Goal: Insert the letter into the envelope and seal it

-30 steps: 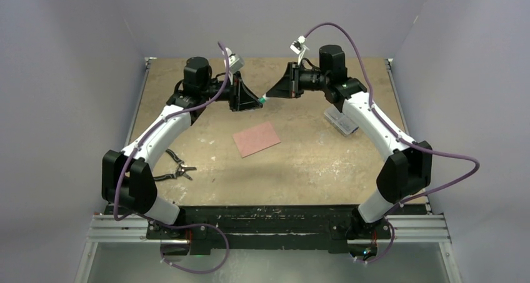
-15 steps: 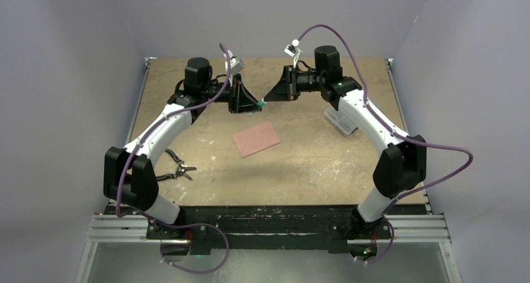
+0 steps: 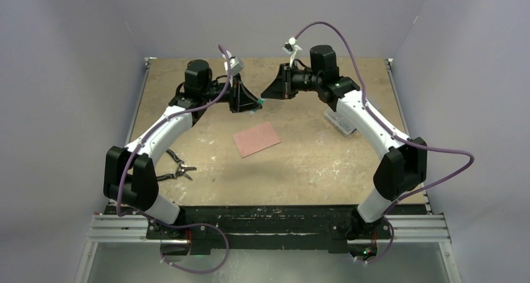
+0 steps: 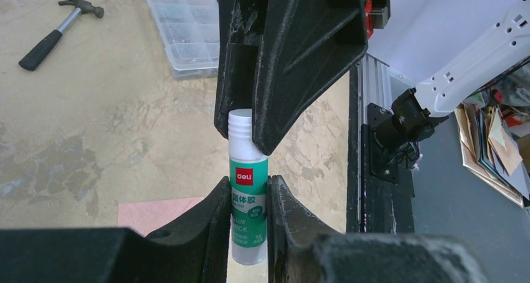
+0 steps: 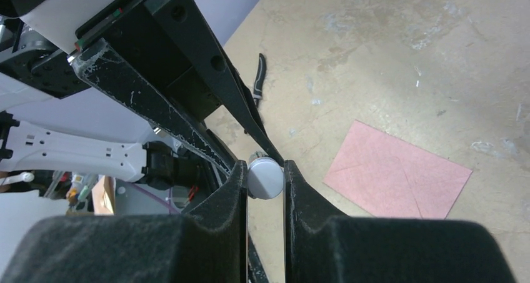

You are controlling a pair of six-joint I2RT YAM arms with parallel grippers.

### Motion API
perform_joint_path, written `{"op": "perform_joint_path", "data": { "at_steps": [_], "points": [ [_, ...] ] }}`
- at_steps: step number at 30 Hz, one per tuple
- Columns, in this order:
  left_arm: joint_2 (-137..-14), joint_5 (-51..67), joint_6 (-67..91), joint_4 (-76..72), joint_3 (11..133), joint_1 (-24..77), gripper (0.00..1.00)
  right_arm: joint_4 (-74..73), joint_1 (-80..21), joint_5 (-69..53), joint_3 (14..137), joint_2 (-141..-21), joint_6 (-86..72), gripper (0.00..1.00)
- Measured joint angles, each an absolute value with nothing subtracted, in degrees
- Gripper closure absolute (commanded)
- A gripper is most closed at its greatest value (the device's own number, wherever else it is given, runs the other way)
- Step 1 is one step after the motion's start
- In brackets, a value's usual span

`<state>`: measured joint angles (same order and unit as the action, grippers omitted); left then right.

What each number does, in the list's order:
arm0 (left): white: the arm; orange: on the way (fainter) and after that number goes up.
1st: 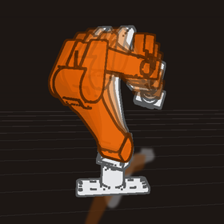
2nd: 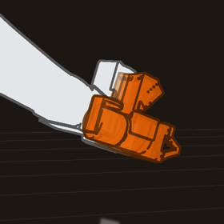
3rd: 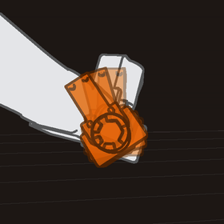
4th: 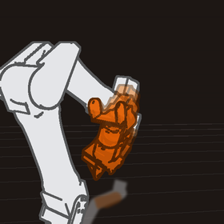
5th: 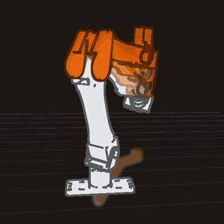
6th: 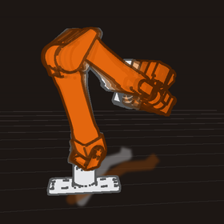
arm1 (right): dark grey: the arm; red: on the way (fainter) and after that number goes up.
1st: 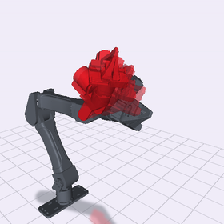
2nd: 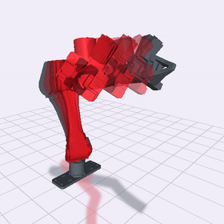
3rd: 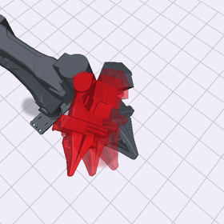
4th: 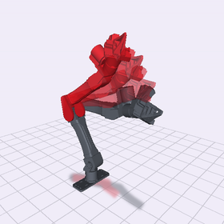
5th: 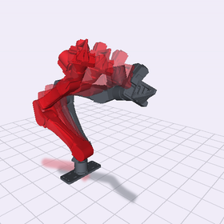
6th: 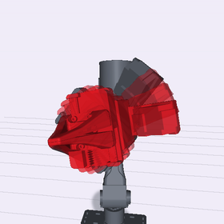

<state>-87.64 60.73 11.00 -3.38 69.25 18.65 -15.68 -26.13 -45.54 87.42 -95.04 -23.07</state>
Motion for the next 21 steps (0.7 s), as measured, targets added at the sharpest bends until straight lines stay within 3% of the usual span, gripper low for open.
{"op": "perform_joint_path", "data": {
  "at_steps": [10,21],
  "points": [
    [-87.6,60.5,8.7,-3.2,68.6,18.8,1.0,-17.3,-27.5,-41.6,87.2,-94.1,-21.1,1.0],
    [-87.5,61.3,0.9,1.5,71.8,19.0,1.0,-21.8,-30.3,-32.9,91.5,-93.8,-29.5,0.53]
  ]
}}
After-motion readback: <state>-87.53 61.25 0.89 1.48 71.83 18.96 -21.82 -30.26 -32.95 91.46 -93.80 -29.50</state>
